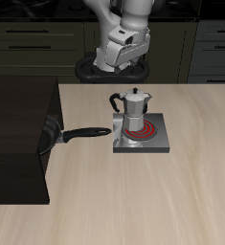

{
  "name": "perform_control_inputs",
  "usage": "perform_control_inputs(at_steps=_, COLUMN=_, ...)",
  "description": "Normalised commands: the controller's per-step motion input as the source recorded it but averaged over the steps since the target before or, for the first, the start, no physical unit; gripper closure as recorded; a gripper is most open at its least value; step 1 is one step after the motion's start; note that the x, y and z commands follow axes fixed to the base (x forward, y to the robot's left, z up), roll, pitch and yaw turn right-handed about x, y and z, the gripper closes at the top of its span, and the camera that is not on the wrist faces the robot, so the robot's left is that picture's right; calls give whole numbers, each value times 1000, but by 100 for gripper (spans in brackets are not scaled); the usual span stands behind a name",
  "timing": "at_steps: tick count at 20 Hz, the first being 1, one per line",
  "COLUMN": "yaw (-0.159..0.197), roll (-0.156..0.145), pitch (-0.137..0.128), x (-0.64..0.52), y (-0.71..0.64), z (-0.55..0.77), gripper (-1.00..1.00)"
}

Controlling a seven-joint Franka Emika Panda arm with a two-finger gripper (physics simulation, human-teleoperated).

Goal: Place the moka pot on the stove and close the stove

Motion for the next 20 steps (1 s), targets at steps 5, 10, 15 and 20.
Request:
perform_control_inputs(at_steps=5, yaw=22, roll=-65, pitch=-73, x=194, y=-53, z=192, gripper=-100)
perform_control_inputs(at_steps=10, yaw=3, roll=-52, pitch=23, x=151, y=-61, z=26, gripper=-100)
perform_control_inputs(at_steps=15, yaw=4, roll=-12, pitch=19, x=111, y=-4, z=-19, gripper=-100)
perform_control_inputs(at_steps=20, yaw=17, roll=22, pitch=24, x=115, y=119, z=-138, gripper=-100)
